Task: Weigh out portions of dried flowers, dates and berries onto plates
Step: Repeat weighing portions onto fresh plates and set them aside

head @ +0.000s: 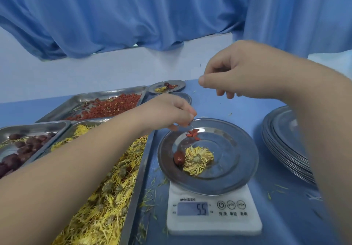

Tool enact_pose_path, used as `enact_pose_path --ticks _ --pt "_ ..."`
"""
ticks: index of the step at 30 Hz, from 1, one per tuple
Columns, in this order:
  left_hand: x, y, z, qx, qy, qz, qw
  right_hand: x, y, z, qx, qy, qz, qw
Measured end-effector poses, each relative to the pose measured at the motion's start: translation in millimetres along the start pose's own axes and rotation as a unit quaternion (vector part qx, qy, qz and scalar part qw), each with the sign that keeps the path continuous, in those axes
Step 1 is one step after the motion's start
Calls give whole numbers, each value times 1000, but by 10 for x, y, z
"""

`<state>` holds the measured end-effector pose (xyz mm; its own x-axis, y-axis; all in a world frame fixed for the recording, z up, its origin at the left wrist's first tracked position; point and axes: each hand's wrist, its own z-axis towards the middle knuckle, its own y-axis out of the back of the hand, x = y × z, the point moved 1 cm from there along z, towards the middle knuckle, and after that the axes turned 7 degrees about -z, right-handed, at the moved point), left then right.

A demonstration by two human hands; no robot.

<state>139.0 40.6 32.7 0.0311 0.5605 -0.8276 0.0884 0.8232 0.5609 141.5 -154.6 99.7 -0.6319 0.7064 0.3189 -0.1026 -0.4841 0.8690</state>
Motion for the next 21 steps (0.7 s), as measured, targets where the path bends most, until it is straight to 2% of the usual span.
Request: enact_pose_path --ticks 6,13,18,21 --pt "-36 -49 -124 -41 -6 -19 999 34 266 -324 -12 -6 39 999" --pt "-29 -129 -196 -98 -8 -78 992 -55 164 -797 -9 -11 8 1000" --pt "-68 -154 -217 -84 -11 -44 995 -220 -124 -1163 18 -29 38 999" --pt "-78 -180 -230 -75 -11 -27 997 -334 -290 -1343 8 -47 88 995"
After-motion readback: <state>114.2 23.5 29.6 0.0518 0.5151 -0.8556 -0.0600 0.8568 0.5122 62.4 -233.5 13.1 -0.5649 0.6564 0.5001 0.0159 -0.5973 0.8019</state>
